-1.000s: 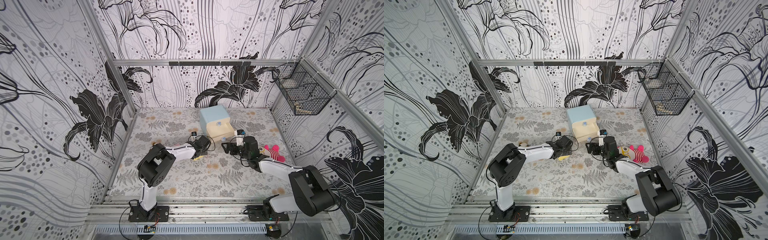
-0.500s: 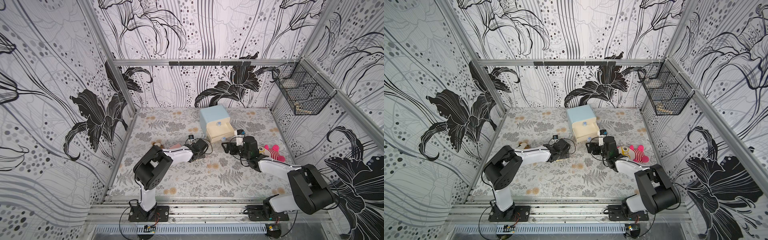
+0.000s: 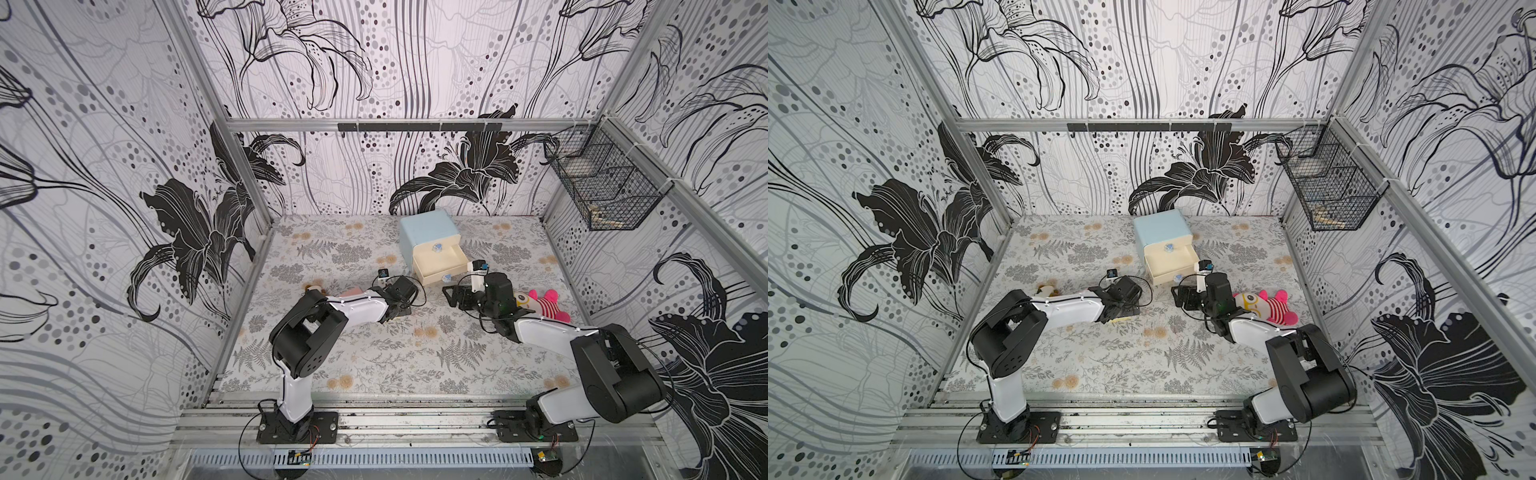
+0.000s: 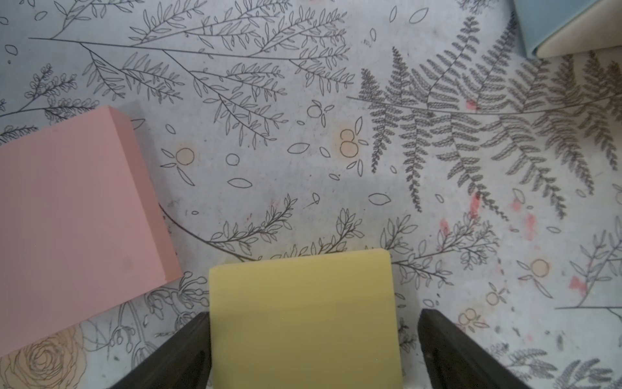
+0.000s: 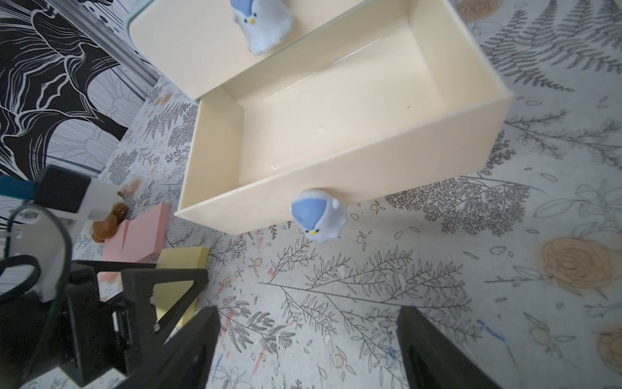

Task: Please put the sticky notes in the drawer by color
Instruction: Pick up the sticky notes from the center of the board.

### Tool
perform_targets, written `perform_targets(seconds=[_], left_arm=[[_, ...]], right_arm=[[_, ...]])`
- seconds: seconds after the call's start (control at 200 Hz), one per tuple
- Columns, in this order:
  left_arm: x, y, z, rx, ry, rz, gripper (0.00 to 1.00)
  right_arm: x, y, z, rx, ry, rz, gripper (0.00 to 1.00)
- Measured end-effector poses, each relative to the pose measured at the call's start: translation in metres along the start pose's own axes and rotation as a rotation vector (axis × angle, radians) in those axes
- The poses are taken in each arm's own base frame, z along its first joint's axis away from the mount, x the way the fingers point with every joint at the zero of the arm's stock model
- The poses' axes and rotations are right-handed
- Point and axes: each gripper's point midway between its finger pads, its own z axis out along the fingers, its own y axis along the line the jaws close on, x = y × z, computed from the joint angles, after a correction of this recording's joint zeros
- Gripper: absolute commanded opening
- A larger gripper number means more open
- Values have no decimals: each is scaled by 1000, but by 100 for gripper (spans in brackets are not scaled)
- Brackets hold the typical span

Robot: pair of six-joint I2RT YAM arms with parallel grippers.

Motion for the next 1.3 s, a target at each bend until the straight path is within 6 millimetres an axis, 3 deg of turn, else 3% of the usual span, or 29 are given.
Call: perform_targets(seconds=[0.401,0.861,1.297], left_arm=[[-6,4,6,-43,-23,-3,100],[-15,5,11,-62,-43,-20,85],[-15,5,11,-65,-44,-22,81]], right_arm=[[3,-2,3,5,11,2,88],[2,-2,3,4,10,2,88],[2,-1,3,2,9,3,87]])
